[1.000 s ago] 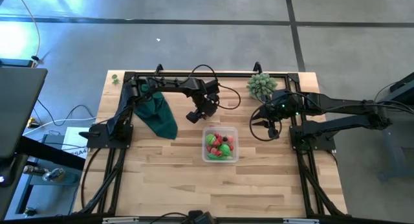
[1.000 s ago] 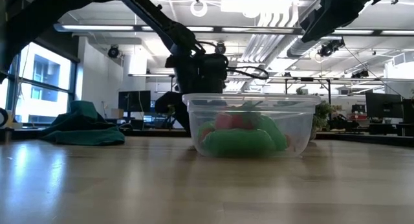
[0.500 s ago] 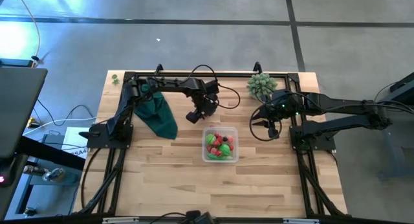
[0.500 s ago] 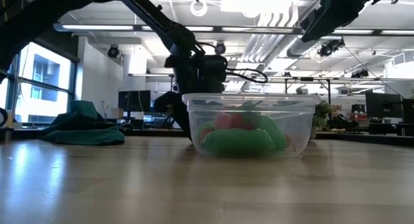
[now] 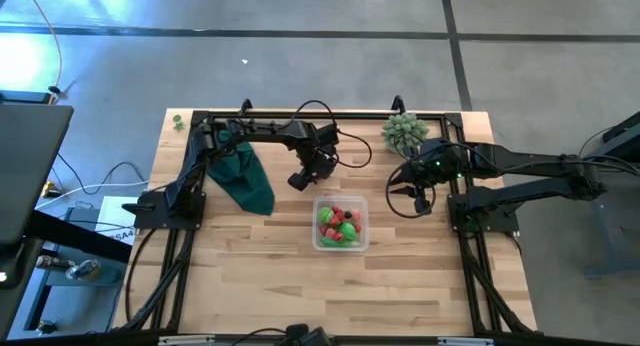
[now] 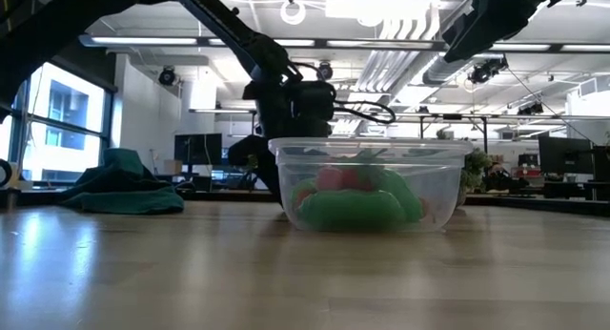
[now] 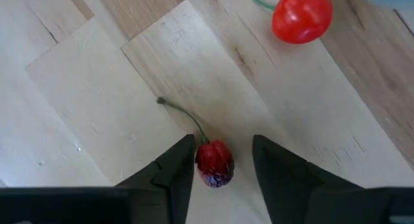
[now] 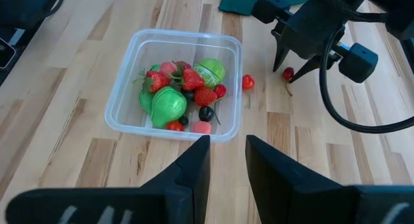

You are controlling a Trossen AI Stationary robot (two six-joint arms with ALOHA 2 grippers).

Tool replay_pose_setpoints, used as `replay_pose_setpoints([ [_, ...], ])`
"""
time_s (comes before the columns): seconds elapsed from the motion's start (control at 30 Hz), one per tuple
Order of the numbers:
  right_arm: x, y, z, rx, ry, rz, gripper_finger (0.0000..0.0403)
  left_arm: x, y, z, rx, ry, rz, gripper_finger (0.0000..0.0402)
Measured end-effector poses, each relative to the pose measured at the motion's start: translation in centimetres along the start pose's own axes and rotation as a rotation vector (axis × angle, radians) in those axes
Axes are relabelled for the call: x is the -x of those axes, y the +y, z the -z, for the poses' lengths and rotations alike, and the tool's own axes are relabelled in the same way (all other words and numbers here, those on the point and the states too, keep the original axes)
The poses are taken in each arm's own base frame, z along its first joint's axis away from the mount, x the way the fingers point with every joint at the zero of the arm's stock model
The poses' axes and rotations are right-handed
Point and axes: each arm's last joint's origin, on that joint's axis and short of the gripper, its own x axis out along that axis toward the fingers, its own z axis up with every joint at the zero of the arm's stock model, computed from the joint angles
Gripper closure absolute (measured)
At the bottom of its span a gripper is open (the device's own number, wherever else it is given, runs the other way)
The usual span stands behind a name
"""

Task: Pick and placing Produce into tupperware
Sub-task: Put the top red cherry into the container

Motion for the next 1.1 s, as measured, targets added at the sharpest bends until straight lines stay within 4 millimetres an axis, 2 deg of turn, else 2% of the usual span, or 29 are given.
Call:
replay_pose_setpoints([
  [0.33,0.0,0.0,0.0,0.0,0.0,0.0,0.0313,0.2,0.0,0.5,0.029,-0.016,0.036,0.0319],
  [0.83,0.0,0.0,0.0,0.0,0.0,0.0,0.0313,0.4,-0.1,0.3,0.062,-0.032,0.078,0.033],
  [0.97,0.0,0.0,0.0,0.0,0.0,0.0,0.0313,1.6,-0.2,-0.1,0.054,-0.049,0.062,0.033],
  [1.1,0.0,0.0,0.0,0.0,0.0,0.0,0.0313,3.8,-0.4,-0.7,0.049,-0.067,0.004,0.033],
])
